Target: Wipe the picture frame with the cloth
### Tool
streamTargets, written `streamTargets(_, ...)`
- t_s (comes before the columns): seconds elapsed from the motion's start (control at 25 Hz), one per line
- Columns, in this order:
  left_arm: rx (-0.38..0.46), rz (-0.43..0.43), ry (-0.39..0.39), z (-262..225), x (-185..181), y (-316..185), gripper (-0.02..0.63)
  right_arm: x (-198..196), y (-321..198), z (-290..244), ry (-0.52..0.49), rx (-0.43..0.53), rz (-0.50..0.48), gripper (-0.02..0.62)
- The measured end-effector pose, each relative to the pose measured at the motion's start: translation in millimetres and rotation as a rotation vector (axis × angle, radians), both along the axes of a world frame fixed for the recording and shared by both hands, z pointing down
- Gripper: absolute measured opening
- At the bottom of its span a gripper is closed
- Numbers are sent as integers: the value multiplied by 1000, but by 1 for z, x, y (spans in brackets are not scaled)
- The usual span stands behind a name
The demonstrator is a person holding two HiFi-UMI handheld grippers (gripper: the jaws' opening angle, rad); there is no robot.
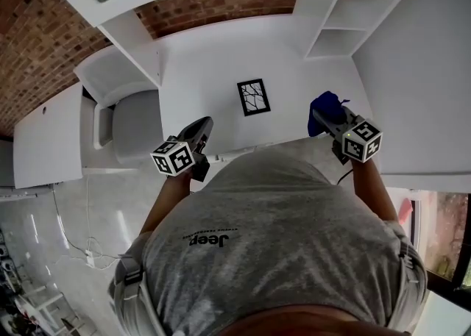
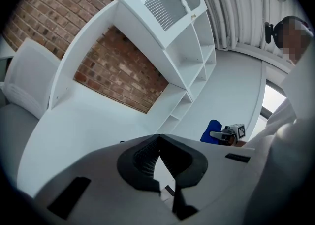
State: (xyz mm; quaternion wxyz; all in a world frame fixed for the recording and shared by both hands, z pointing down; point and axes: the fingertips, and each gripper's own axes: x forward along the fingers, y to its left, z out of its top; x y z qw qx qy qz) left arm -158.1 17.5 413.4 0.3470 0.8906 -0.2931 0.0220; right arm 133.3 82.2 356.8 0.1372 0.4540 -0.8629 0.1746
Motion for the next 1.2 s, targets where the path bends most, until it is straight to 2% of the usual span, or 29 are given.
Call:
streamTargets(0.28,-37,-15,-11,14,-2,-23,12,2,-34,7,-1,-27,-20,55)
streamTargets(0.56,-59,-71,-63,35,25,-44,12,25,-75,34,-38,-42,-111,55)
streamTargets(0.8,-62,-176,-156,54,69,-56,12,58,-120,60,-93,-58,-264,55)
streamTargets(1.0,-109,-252,-236,77,90,-52,12,70,-150,75,-115,-71,-394,55)
streamTargets(1.2,-123,-247,-327,86,95,-42,12,61,-155,85,-119,-86,-459,55)
